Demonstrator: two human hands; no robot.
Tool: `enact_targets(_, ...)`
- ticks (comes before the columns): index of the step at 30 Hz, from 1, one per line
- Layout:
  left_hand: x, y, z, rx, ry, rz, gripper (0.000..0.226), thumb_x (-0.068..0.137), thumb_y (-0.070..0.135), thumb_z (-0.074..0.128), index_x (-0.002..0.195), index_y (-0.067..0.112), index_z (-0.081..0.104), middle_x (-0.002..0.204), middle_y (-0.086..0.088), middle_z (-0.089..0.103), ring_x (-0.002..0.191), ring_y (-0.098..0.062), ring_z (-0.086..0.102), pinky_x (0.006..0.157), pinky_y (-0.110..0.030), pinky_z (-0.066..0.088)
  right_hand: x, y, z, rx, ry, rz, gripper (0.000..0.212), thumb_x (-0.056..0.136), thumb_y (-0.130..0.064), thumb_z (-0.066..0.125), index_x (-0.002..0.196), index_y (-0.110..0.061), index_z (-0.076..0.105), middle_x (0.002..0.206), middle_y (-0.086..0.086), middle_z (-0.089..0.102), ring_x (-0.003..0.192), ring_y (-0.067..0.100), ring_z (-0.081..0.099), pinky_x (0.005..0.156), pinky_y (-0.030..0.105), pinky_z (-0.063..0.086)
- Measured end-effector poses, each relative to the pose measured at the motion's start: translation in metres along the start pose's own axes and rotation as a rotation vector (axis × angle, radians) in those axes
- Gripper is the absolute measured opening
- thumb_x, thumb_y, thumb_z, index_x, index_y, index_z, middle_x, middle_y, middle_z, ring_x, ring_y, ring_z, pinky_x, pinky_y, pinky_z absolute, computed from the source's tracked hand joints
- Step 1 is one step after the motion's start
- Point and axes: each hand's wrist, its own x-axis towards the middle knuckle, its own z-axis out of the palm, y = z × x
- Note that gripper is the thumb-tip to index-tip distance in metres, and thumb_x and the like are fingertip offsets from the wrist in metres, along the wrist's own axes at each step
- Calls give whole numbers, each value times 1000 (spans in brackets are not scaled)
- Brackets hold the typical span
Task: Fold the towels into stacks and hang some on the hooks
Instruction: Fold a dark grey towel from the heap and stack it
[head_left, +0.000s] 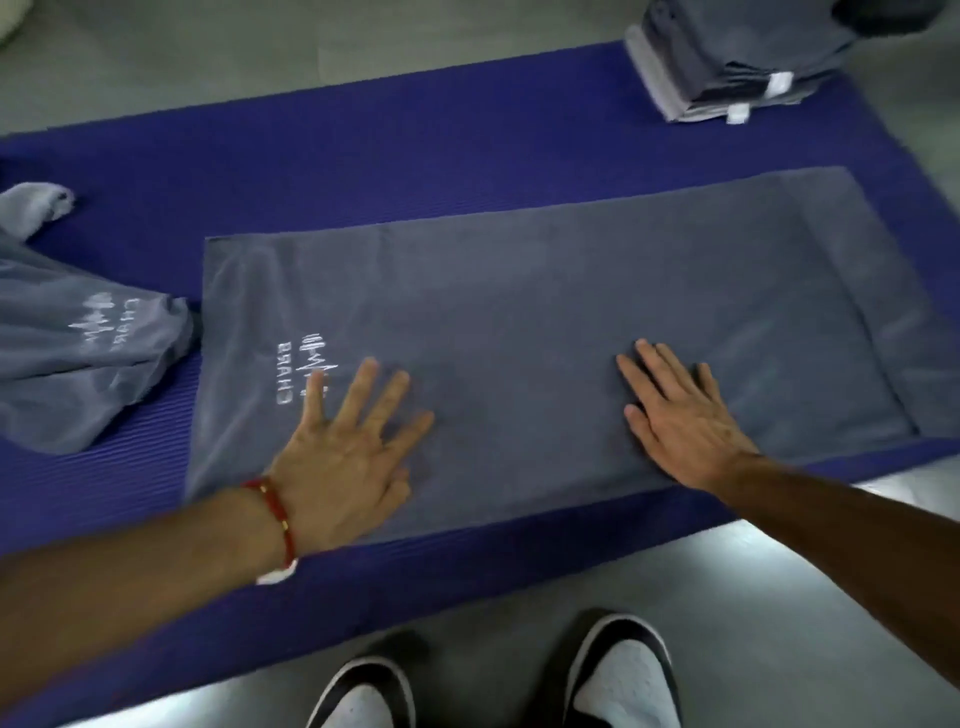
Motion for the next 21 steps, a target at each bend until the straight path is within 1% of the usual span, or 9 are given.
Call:
enact_targets(2, 55, 17, -19, 18, -34, 128, 67, 92, 53, 21, 153, 33, 41, 164, -14, 28, 149, -47, 23, 101, -83, 27, -19, 35, 3, 43, 16, 161, 69, 99, -50, 16, 161, -21, 27, 167, 10, 23, 153, 32, 23, 117, 63, 28)
enact_targets(4, 108, 37, -23, 3, -83, 212, 70, 90, 59, 2, 159, 45, 6, 170, -4, -8, 154, -40, -9, 111, -79, 12, -41, 66, 9, 75, 56, 304, 70, 98, -52, 15, 160, -22, 28, 167, 10, 25, 153, 34, 24, 116, 61, 27)
enact_targets(6, 157, 59, -24, -14, -130, 211, 62, 98, 60, 6, 156, 48, -12, 166, 1, -27, 152, -35, -25, 114, -77, 5, -63, 96, 18, 117, 84, 494, 68, 100, -52, 14, 161, -24, 24, 168, 10, 21, 153, 33, 20, 117, 62, 24)
enact_targets(9, 213, 86, -20, -115, -83, 123, 60, 103, 60, 16, 154, 52, -15, 165, 3, -28, 151, -36, -25, 111, -79, 5, -93, 129, 25, 192, 0, 682, 68, 103, -60, 8, 163, -29, 5, 171, 7, 5, 157, 32, 6, 125, 55, 15)
enact_targets(10, 227, 91, -19, -164, -81, 63, 60, 102, 62, 15, 152, 54, -16, 165, 3, -29, 151, -36, -26, 110, -81, 4, -99, 134, 24, 184, 10, 676, 69, 103, -61, 8, 163, -28, 8, 170, 8, 9, 156, 34, 11, 124, 53, 18)
enact_targets(13, 256, 96, -14, -244, -42, -104, 60, 98, 68, 10, 149, 57, -21, 164, 3, -30, 150, -37, -26, 104, -86, 1, -96, 149, 13, 153, 188, 646, 64, 100, -56, 17, 151, -20, 35, 153, 13, 37, 137, 39, 40, 110, 55, 37)
enact_targets(15, 272, 91, -15, -247, -5, -179, 62, 96, 71, 8, 148, 58, -22, 165, 3, -28, 151, -39, -24, 102, -87, 1, -75, 170, 9, 154, 216, 692, 64, 102, -53, 20, 156, -19, 29, 161, 14, 28, 146, 39, 30, 118, 54, 26)
enact_targets(18, 302, 69, -17, -255, 29, -266, 63, 93, 74, 5, 148, 58, -24, 165, 2, -27, 151, -41, -23, 101, -88, 1, -37, 201, 10, 262, 98, 852, 70, 104, -59, 15, 164, -24, 4, 171, 9, -1, 157, 35, 1, 126, 57, 6)
enact_targets(21, 329, 40, -20, -264, 49, -331, 65, 90, 77, 0, 148, 58, -24, 167, 1, -24, 151, -40, -22, 103, -87, 1, 6, 205, 3, 275, 181, 1085, 70, 102, -60, 14, 158, -19, 23, 168, 18, 13, 154, 42, 11, 121, 66, 12)
